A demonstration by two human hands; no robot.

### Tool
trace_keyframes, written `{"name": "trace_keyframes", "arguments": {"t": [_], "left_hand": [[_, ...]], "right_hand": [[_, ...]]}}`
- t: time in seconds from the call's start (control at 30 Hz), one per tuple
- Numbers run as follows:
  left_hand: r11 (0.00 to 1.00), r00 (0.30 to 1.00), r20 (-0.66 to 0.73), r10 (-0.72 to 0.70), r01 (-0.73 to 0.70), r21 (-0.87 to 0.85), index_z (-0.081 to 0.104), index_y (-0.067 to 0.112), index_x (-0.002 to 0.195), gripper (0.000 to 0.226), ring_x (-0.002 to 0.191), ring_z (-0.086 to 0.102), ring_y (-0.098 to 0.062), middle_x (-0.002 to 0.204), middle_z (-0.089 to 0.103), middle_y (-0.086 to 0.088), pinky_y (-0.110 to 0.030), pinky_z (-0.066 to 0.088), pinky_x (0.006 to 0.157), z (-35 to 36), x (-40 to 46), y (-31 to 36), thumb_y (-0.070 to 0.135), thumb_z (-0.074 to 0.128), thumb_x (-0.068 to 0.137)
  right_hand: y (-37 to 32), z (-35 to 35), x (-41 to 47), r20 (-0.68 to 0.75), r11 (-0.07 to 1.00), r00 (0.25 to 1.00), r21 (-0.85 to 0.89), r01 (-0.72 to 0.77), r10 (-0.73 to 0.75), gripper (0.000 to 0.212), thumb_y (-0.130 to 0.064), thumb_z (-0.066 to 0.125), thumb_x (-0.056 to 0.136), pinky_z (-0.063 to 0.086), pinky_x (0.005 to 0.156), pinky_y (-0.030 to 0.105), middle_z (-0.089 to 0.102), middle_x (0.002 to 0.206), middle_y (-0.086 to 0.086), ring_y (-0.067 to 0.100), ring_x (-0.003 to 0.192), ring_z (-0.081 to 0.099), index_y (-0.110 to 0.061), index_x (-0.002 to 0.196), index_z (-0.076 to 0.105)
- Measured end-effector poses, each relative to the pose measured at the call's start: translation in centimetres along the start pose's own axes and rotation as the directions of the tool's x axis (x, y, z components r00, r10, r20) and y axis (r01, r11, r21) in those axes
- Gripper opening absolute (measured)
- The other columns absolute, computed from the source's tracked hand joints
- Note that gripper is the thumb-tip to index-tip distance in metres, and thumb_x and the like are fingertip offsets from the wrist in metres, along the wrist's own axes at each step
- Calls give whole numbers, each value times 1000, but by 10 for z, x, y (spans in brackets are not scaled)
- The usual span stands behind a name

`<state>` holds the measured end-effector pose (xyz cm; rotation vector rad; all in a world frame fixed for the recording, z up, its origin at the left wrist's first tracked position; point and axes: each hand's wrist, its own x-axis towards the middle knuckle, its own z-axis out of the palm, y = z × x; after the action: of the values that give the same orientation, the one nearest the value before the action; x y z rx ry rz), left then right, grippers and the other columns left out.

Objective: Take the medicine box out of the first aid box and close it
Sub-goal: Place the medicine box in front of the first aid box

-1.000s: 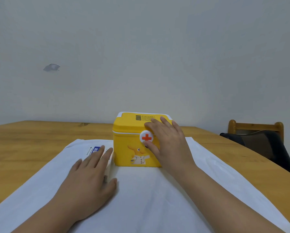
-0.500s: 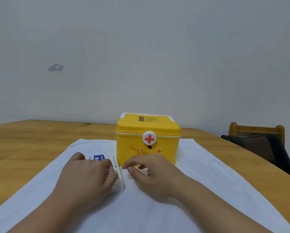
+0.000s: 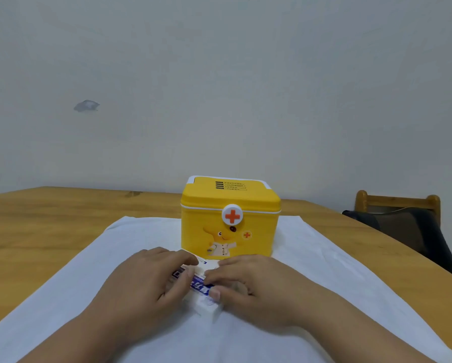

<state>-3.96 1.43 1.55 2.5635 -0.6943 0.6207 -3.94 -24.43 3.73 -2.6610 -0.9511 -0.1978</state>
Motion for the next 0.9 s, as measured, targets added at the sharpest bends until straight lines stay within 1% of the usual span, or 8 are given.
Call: {"name": "trace_keyframes", "arguments": {"t": [0.13, 0.23, 0.37, 0.53, 0.7, 0.8, 0.83, 0.9], "left_hand": [[998, 984, 168, 65, -60, -33, 69, 54, 132, 53, 121, 54, 12, 126, 68, 38, -24, 52, 95, 1, 1, -2, 68, 31, 100], [997, 976, 206, 77, -70, -41, 62, 58, 142, 59, 134, 40, 22, 141, 54, 46, -16, 43, 109, 6, 1, -4, 75, 29, 96], [993, 972, 227, 54, -29, -115, 57, 62, 145, 56, 139, 32, 29, 147, 46, 50, -15, 35, 117, 10, 0, -6, 78, 36, 95], [994, 966, 250, 62, -37, -101, 52, 63, 149, 58, 141, 28, 29, 151, 41, 51, -16, 34, 119, 13, 1, -5, 79, 37, 95], [995, 970, 235, 65, -45, -90, 51, 67, 146, 58, 140, 25, 31, 150, 40, 53, -9, 30, 117, 15, 1, -5, 84, 33, 93], [985, 982, 182, 47, -16, -173, 58, 66, 140, 56, 141, 30, 28, 150, 44, 50, -11, 31, 118, 14, 1, -2, 86, 38, 91], [968, 990, 140, 22, 14, -252, 62, 66, 136, 52, 139, 38, 25, 148, 49, 48, -15, 35, 117, 13, 1, 1, 84, 43, 91], [869, 997, 27, -71, 75, -488, 72, 62, 126, 38, 131, 56, 14, 136, 66, 40, -23, 45, 110, 11, 5, 8, 72, 53, 95]], "right_hand": [[25, -1, -15, -20, 997, 997, -30, -72, 72, 56, -83, 46, 94, 45, 102, 20, 54, 143, -41, -12, 135, 47, -65, 146, 43], [34, 3, -21, -14, 993, 995, -66, -96, 96, 61, -88, 41, 92, 37, 101, 15, 41, 132, -63, -25, 136, 33, -70, 149, 32], [41, 6, -25, -81, 988, 989, -76, -134, 127, 49, -88, 32, 95, 54, 99, 29, 54, 144, -35, -3, 132, 50, -70, 141, 34], [40, 15, -23, -170, 982, 979, -127, -138, 115, 41, -82, 30, 101, 59, 90, 36, 66, 132, -25, 3, 121, 57, -65, 136, 40], [36, 16, -20, -213, 983, 965, -67, -172, 154, 52, -80, 30, 101, 58, 87, 36, 70, 122, -26, -1, 111, 60, -52, 137, 55], [27, 10, -16, -213, 938, 936, 267, -220, 280, 56, -87, 41, 94, 54, 100, 27, 67, 134, -35, -10, 121, 62, -59, 138, 60], [23, 6, -14, -204, 869, 929, 457, -188, 309, 55, -87, 47, 92, 55, 101, 28, 71, 132, -33, -8, 120, 66, -57, 134, 66], [19, -3, -7, -145, 587, 931, 805, -86, 336, 53, -75, 57, 94, 59, 104, 34, 79, 129, -14, 6, 121, 73, -40, 127, 78]]}}
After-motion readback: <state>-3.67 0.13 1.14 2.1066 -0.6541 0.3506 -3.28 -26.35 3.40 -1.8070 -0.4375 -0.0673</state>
